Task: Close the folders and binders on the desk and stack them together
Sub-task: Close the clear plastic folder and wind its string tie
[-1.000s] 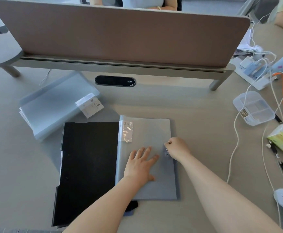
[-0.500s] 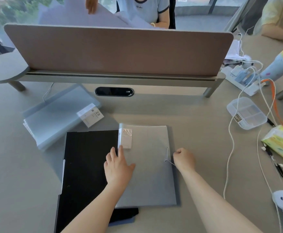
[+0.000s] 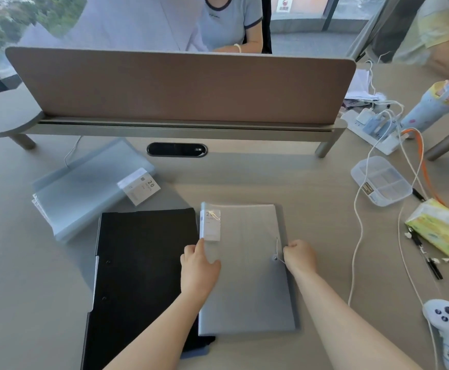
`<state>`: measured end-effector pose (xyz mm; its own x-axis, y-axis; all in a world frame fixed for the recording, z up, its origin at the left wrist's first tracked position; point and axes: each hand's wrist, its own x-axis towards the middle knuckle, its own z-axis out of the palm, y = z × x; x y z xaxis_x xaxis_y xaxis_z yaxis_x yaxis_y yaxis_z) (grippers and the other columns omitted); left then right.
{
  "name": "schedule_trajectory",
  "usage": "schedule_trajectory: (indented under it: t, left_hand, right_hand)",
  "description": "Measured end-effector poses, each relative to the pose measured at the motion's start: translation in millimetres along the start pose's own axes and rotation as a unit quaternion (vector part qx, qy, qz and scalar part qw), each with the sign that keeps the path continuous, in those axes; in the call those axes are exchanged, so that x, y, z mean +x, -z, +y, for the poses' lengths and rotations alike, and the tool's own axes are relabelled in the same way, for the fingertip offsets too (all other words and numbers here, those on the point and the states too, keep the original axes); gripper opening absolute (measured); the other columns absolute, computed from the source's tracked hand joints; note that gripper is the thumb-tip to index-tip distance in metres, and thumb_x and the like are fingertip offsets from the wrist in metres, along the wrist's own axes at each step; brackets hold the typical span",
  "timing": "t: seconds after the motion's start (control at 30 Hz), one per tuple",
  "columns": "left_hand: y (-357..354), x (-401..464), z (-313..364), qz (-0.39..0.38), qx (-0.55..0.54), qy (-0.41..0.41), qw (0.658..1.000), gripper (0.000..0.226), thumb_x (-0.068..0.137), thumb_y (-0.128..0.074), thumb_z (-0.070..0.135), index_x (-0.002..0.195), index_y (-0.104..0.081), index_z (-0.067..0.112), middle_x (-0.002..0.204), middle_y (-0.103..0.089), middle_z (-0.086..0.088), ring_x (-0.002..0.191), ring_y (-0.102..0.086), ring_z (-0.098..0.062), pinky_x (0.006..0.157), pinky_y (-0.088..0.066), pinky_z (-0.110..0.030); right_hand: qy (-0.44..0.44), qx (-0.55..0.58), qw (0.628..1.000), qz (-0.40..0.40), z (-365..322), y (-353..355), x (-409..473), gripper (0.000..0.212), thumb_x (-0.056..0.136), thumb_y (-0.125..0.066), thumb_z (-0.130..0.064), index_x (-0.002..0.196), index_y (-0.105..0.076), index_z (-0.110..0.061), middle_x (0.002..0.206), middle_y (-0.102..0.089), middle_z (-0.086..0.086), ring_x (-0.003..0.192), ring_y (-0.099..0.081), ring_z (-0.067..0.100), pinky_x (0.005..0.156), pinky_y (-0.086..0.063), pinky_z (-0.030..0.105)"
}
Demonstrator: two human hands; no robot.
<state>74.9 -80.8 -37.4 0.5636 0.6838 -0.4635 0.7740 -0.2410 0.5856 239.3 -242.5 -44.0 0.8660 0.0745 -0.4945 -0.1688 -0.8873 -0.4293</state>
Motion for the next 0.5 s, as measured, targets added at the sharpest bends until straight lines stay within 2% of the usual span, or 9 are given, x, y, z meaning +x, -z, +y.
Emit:
schedule_trajectory:
  t: [0.17, 0.27, 0.37, 0.5]
  left_hand:
    - [-11, -13, -2, -0.018, 0.018, -0.031, 0.999, 0.065, 0.086, -0.059, 0.015, 0.145, -0.035, 0.024, 0.127, -0.042, 0.000, 0.112, -0.034, -0.014, 0.084, -0.042, -0.027]
    - [-4, -14, -2, -0.003, 0.000, -0.040, 0.999, 0.060, 0.086, -0.058, 0.014, 0.142, -0.041, 0.026, 0.130, -0.044, 0.002, 0.114, -0.040, -0.015, 0.091, -0.049, -0.033]
    - [14, -14, 1, 0.031, -0.013, -0.036, 0.999, 0.059, 0.091, -0.058, 0.022, 0.146, -0.039, 0.025, 0.140, -0.043, 0.002, 0.125, -0.041, -0.017, 0.097, -0.048, -0.033]
    - [40, -12, -3, 0.082, -0.007, -0.028, 0.996, 0.059, 0.096, -0.059, 0.025, 0.150, -0.036, 0.021, 0.152, -0.037, -0.001, 0.138, -0.036, -0.018, 0.100, -0.041, -0.027]
  right_hand:
    - [-0.010, 0.011, 1.000, -0.003, 9, 6, -3, 0.025, 0.083, -0.051, -0.010, 0.059, -0.044, -0.014, 0.057, -0.052, 0.002, 0.057, -0.048, 0.027, 0.050, -0.031, 0.028]
    - [0.024, 0.036, 0.999, 0.009, -1, 3, -8, 0.005, 0.085, -0.053, -0.018, 0.083, -0.057, -0.018, 0.086, -0.069, 0.003, 0.078, -0.065, 0.028, 0.065, -0.045, 0.032]
    - [0.104, 0.051, 0.993, -0.034, -25, -8, -16, 0.030, 0.086, -0.051, -0.009, 0.113, -0.063, -0.014, 0.112, -0.066, 0.006, 0.103, -0.062, 0.028, 0.083, -0.045, 0.032]
    - [0.186, 0.033, 0.976, -0.104, -63, -24, -33, 0.035, 0.088, -0.047, -0.012, 0.120, -0.061, -0.016, 0.117, -0.062, 0.004, 0.095, -0.056, 0.020, 0.079, -0.040, 0.026]
